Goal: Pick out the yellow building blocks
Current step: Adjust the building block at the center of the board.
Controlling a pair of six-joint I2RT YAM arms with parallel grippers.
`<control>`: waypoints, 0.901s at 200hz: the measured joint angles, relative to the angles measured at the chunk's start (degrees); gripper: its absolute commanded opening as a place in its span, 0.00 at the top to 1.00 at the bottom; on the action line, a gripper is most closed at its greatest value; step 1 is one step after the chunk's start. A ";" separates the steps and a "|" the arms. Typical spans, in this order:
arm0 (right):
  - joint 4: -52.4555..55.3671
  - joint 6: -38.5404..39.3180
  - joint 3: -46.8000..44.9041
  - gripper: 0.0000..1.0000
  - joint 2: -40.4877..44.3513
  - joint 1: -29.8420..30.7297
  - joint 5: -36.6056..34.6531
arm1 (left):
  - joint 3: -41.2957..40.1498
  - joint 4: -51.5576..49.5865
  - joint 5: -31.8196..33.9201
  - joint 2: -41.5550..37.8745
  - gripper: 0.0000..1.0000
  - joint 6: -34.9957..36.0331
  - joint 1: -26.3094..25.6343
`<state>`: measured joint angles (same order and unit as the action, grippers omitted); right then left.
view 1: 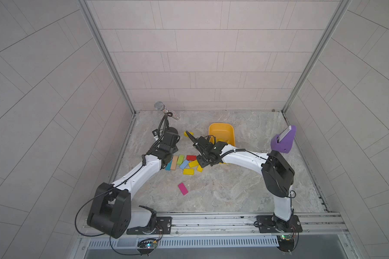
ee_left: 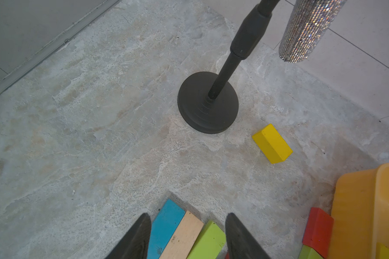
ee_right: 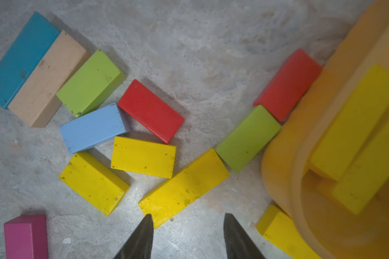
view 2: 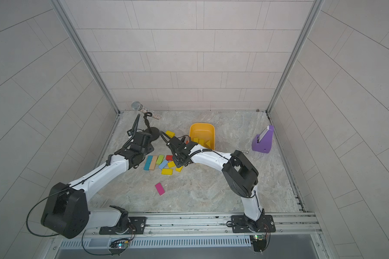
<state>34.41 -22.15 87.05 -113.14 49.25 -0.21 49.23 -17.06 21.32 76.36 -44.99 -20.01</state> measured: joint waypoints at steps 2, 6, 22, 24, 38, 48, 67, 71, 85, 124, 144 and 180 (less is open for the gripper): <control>0.24 0.04 0.24 0.46 -0.39 0.02 0.26 | -0.02 -0.11 0.04 -0.02 0.40 -0.04 0.02; 0.70 0.15 0.76 0.46 -0.90 0.09 0.70 | -0.04 -0.26 0.17 -0.07 0.40 -0.15 0.02; 2.75 0.46 3.08 0.46 -3.26 0.17 1.86 | -0.26 -0.83 0.94 -0.37 0.40 -0.55 0.04; 3.06 0.52 3.48 0.46 -3.52 0.20 2.03 | -0.31 -0.85 1.03 -0.46 0.40 -0.59 0.07; 4.81 0.79 5.92 0.45 -5.49 0.22 2.40 | -0.74 -1.14 1.57 -1.16 0.40 -0.70 0.13; 6.14 1.14 7.85 0.45 -7.04 0.24 2.29 | -1.05 -1.31 2.01 -1.79 0.40 -0.87 0.17; 8.87 1.77 11.45 0.44 -9.64 0.26 1.20 | -1.16 -1.62 2.60 -2.49 0.40 -1.11 0.28; 9.33 1.92 12.09 0.44 -10.05 0.28 0.92 | -1.16 -1.66 2.73 -2.60 0.40 -1.14 0.28; 10.75 2.43 13.14 0.44 -10.97 0.39 -0.28 | -1.18 -1.70 3.30 -2.99 0.40 -1.29 0.28; 14.05 3.30 14.69 0.42 -12.07 0.85 -3.13 | -1.64 -1.70 4.59 -3.82 0.40 -1.53 0.28; 14.69 3.80 15.32 0.42 -12.85 1.14 -4.13 | -1.64 -1.68 4.79 -3.82 0.40 -1.55 0.28; 14.69 4.20 13.99 0.42 -12.15 1.38 -4.87 | -1.64 -1.66 5.11 -3.82 0.41 -1.55 0.28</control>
<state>49.10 -17.96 101.03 -125.29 50.63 -5.08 47.59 -18.72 26.44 72.53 -46.54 -19.73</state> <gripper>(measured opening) 0.583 0.597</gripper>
